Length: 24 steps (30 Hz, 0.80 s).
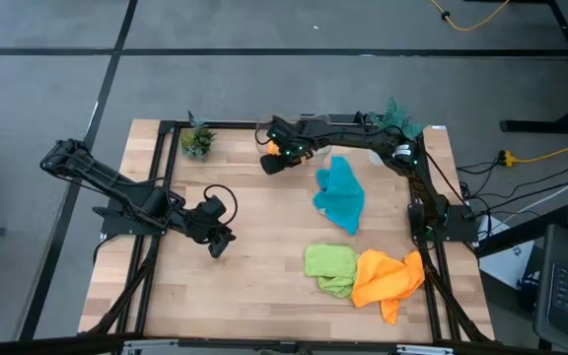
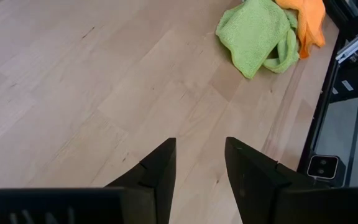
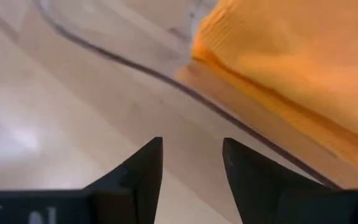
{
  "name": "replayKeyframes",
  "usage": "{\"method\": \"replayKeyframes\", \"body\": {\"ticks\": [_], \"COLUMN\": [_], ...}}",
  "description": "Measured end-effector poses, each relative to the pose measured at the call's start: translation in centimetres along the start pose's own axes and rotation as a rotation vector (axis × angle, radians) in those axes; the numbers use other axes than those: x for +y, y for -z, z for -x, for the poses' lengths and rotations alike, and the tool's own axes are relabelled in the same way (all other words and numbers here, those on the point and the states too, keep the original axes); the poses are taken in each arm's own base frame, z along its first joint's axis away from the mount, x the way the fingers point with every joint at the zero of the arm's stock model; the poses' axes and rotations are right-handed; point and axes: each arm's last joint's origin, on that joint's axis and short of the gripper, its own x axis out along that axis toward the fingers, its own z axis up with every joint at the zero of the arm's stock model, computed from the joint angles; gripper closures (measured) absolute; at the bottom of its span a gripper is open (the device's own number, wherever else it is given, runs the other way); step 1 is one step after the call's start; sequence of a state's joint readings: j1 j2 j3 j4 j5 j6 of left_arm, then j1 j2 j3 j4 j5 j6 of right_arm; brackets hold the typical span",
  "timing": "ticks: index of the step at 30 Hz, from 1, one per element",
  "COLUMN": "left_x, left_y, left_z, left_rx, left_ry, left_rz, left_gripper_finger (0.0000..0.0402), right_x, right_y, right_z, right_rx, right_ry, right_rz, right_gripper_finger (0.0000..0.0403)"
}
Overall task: Fold microfiber towels
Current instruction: Fold the blue towel
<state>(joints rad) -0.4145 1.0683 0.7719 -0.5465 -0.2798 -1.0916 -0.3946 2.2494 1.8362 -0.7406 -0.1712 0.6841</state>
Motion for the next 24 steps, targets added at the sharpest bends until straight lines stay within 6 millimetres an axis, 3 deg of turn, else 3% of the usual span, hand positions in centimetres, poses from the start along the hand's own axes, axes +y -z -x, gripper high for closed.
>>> {"method": "replayKeyframes", "body": {"ticks": [8,14,19,24], "left_x": [0.0,0.0,-0.1,-0.1], "left_y": [0.0,0.0,0.0,0.0], "left_z": [0.0,0.0,0.0,0.0], "left_rx": [0.000,0.000,-0.003,-0.004], "left_ry": [0.000,0.001,0.005,0.009], "left_rz": [0.000,-0.001,0.001,0.001], "left_gripper_finger": [0.0270,0.0270,0.0270,0.0270], "right_x": [1.8,5.2,7.5,7.9], "right_y": [1.3,3.7,8.2,12.8], "right_z": [1.5,8.1,14.7,19.7], "right_rx": [0.045,-0.031,-0.037,-0.043], "right_ry": [-0.085,-0.152,-0.171,-0.072], "right_rz": [0.075,0.255,0.466,0.650], "right_gripper_finger": [0.0232,0.0232,0.0232,0.0232]}}
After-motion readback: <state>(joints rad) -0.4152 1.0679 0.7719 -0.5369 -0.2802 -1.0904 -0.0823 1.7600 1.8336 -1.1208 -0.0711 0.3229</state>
